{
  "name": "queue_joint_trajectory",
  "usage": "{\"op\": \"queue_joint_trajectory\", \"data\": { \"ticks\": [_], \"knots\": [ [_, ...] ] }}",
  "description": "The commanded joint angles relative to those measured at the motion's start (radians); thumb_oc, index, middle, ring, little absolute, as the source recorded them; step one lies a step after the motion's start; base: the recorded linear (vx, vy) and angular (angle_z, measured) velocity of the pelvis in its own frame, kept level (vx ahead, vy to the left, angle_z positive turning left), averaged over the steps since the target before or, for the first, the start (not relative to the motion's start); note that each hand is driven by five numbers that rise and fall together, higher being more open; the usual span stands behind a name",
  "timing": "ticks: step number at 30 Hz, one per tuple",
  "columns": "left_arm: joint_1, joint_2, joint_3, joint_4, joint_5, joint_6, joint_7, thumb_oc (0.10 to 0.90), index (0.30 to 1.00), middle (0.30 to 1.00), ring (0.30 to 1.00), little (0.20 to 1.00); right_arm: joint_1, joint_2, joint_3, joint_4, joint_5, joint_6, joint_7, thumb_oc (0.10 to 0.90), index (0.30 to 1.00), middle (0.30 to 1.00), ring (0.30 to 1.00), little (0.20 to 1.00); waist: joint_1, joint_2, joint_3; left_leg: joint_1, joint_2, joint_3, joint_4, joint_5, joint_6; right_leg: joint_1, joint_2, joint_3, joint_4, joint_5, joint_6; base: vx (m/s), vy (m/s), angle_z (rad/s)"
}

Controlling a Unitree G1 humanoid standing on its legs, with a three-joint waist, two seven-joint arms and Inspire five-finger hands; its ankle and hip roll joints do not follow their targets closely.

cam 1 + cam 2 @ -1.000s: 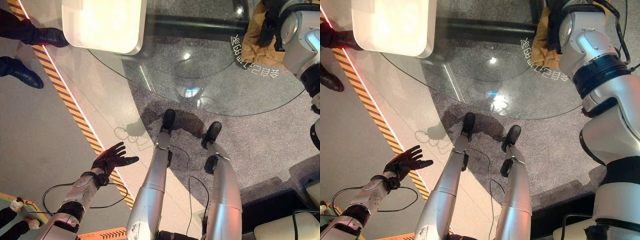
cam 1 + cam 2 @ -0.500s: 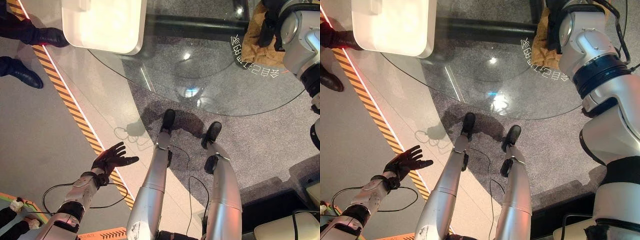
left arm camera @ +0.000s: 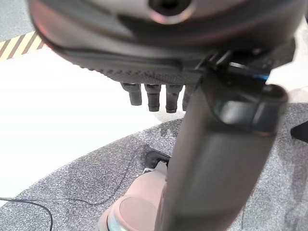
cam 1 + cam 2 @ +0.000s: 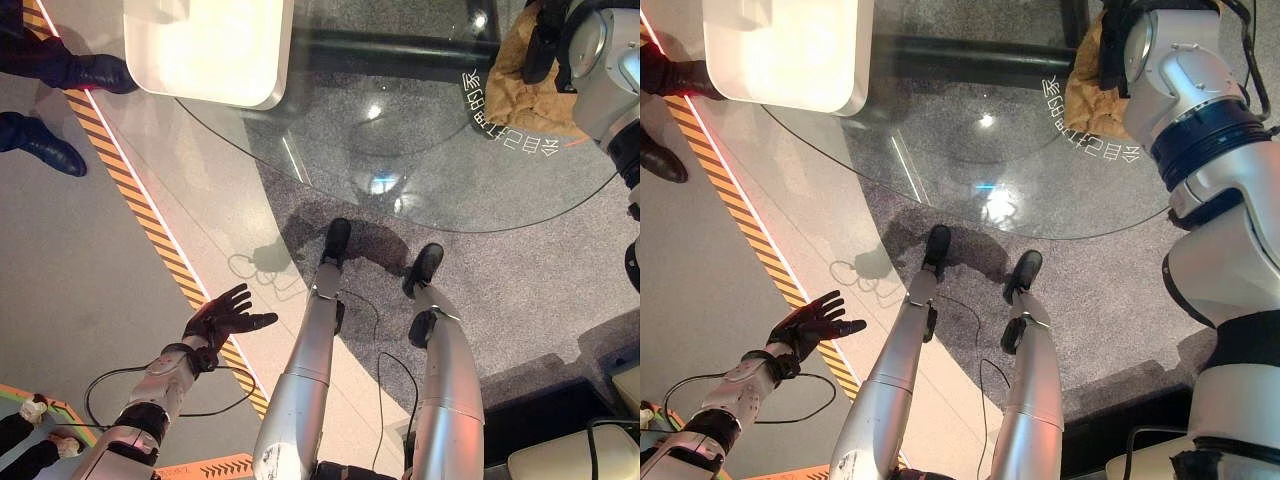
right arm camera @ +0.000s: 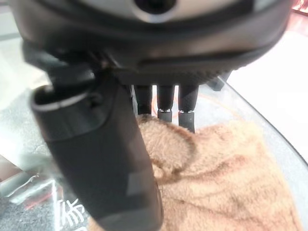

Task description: Wipe the table with a cloth and put it in the basket.

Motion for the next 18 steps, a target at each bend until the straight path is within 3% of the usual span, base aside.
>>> {"op": "queue_joint_trajectory", "data": {
  "ticks": [1,18],
  "knots": [
    [0.097,0.046,-0.013,0.014,0.021,-0.01,-0.005,0.8,0.9,0.9,0.9,0.9,-0.06,-0.041,0.081,0.001,-0.011,-0.014,-0.004,0.1,0.3,0.3,0.3,0.2,0.006,0.022,-0.012,0.015,-0.024,0.017,0.042,-0.072,0.056,0.055,0.006,-0.001,-0.056,-0.02,0.05,0.0,0.0,0.0],
    [0.095,0.047,-0.013,0.011,0.023,-0.004,-0.001,0.8,0.9,0.9,0.9,0.9,-0.046,-0.045,0.076,-0.019,-0.011,-0.019,-0.024,0.1,0.3,0.3,0.3,0.2,0.002,0.019,-0.012,0.017,-0.021,0.018,0.038,-0.072,0.056,0.056,0.007,-0.001,-0.06,-0.019,0.052,0.0,0.0,0.0]
  ]
}}
